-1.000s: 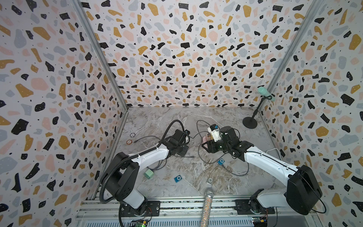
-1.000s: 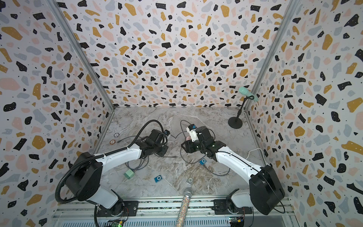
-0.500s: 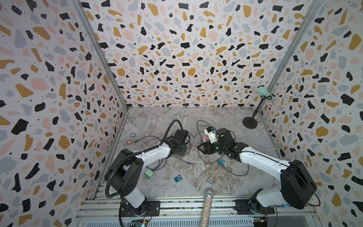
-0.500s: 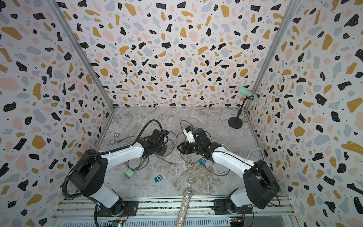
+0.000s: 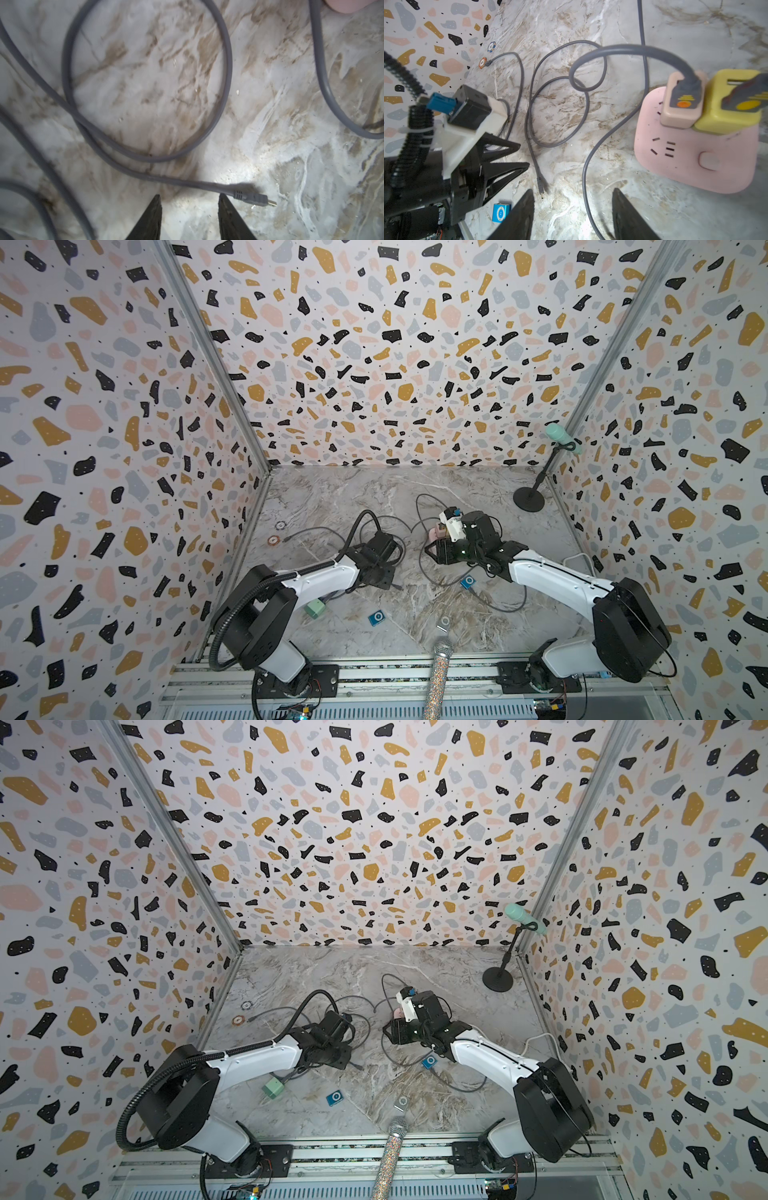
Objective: Charge mp3
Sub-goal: Pick up the charging cable from the center of the board.
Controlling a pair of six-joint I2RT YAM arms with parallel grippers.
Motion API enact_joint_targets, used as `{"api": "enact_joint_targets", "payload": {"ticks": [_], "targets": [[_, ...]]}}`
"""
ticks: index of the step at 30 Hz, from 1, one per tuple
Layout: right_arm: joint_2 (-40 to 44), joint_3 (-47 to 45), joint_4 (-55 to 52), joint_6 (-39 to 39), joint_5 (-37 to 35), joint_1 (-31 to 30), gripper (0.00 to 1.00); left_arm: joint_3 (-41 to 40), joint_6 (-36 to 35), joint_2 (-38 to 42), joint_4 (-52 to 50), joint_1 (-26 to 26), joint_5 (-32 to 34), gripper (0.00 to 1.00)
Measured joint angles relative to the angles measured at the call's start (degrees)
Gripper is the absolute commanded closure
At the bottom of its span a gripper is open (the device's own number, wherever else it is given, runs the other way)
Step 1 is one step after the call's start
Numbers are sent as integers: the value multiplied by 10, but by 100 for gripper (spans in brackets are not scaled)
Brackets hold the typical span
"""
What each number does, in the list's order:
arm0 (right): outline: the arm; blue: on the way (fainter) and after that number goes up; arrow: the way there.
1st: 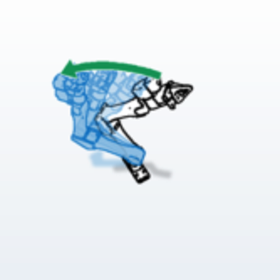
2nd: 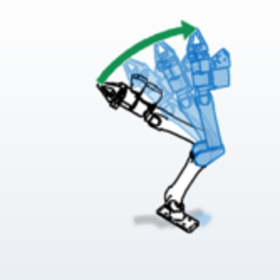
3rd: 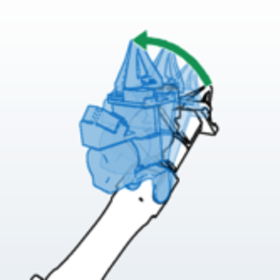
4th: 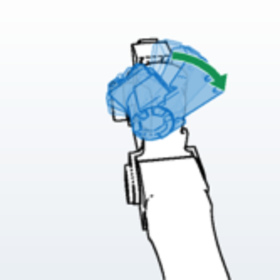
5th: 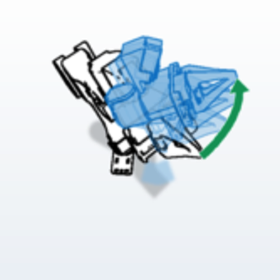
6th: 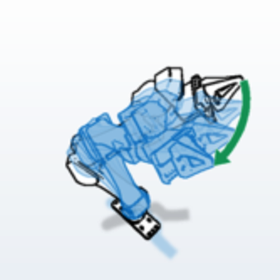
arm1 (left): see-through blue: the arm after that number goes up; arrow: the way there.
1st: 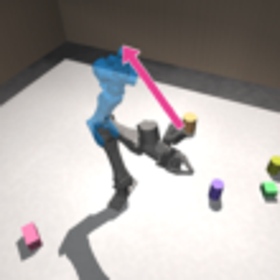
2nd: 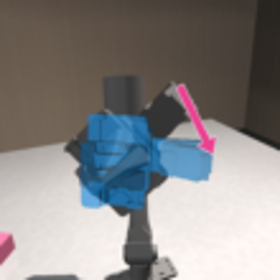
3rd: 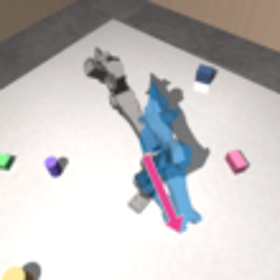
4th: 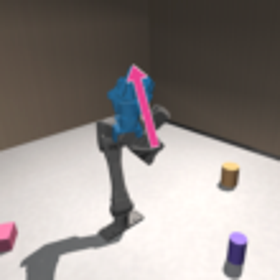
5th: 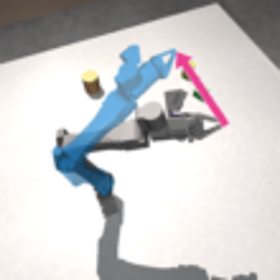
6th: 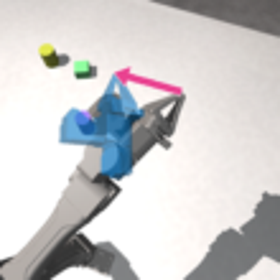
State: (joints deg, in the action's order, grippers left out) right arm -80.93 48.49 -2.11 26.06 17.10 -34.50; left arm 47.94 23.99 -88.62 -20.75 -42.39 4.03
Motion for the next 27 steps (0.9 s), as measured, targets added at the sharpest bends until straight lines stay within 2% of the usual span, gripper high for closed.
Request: {"api": "enact_joint_targets", "payload": {"ticks": [5, 12, 18, 27], "targets": [[0, -2, 2, -3, -2, 2, 40, 0, 130, 0, 1, -58, 32, 49], [0, -19, 9, -7, 3, 4, 40, -4, 270, -6, 22, -68, 75, 48], [4, -30, 24, -11, 16, 13, 40, 8, 337, -42, 21, -81, 99, 48], [12, -51, 55, -13, 35, 24, 40, 79, 384, -113, -11, -125, 124, 50]]}}
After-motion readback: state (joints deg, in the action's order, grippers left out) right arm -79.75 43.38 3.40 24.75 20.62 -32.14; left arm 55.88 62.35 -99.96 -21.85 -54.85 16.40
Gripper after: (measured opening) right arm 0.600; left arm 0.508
